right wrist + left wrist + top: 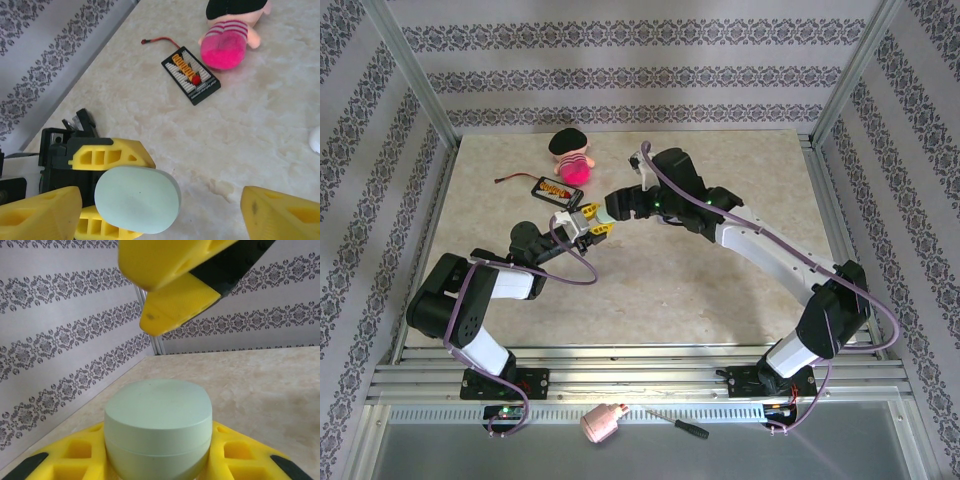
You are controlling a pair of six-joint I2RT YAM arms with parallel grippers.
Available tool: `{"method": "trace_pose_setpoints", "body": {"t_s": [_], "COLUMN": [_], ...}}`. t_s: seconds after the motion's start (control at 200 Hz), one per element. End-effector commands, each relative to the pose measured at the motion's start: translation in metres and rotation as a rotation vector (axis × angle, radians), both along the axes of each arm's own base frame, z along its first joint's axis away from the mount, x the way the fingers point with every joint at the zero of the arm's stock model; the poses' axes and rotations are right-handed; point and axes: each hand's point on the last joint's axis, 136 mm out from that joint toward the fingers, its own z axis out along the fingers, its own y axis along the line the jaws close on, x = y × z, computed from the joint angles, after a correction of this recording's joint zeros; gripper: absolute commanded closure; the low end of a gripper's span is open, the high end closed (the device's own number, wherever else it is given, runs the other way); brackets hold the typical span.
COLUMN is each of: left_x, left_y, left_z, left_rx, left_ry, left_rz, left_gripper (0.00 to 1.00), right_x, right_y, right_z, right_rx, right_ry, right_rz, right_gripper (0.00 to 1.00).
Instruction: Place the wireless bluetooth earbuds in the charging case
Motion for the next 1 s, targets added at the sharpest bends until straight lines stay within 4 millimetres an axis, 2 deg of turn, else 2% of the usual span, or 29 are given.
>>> {"method": "trace_pose_setpoints", "body": {"t_s": [0.0,0.215,0.42,0.52,0.725,0.864,0.919,0.994], "left_x": [-0.005,-0.002,-0.001,-0.002,-0.003,-0.002,-0.002,-0.004], "left_y": [-0.007,-0.007,-0.007,-0.007,-0.008,-0.008,-0.008,-0.008], "left_z": [0.023,0.024,0.023,0.024,0.024,0.022,0.02,0.016], "left_rx": [-0.041,-0.06,-0.065,-0.067,-0.063,-0.059,-0.056,-0.047], "left_ry": [-0.053,-0.026,-0.015,-0.017,-0.022,-0.017,-0.016,-0.016], "left_rz": [-0.037,-0.035,-0.033,-0.036,-0.041,-0.038,-0.041,-0.038], "left_gripper": [0.82,0.83,0.82,0.82,0.82,0.81,0.71,0.48], "right_x": [-0.007,-0.007,-0.003,0.0,0.002,0.0,0.001,0.005], "right_y": [0.008,0.023,0.033,0.032,0.03,0.028,0.026,0.018], "right_z": [-0.008,-0.023,-0.039,-0.045,-0.048,-0.044,-0.042,-0.039], "right_rx": [-0.025,-0.089,-0.115,-0.128,-0.125,-0.118,-0.115,-0.11], "right_ry": [0.006,-0.023,-0.006,0.002,0.017,0.013,0.005,-0.003], "right_rz": [0.05,0.06,0.061,0.047,0.031,0.028,0.015,-0.022], "right_gripper": [0.14,0.11,0.13,0.19,0.44,0.5,0.5,0.5]}}
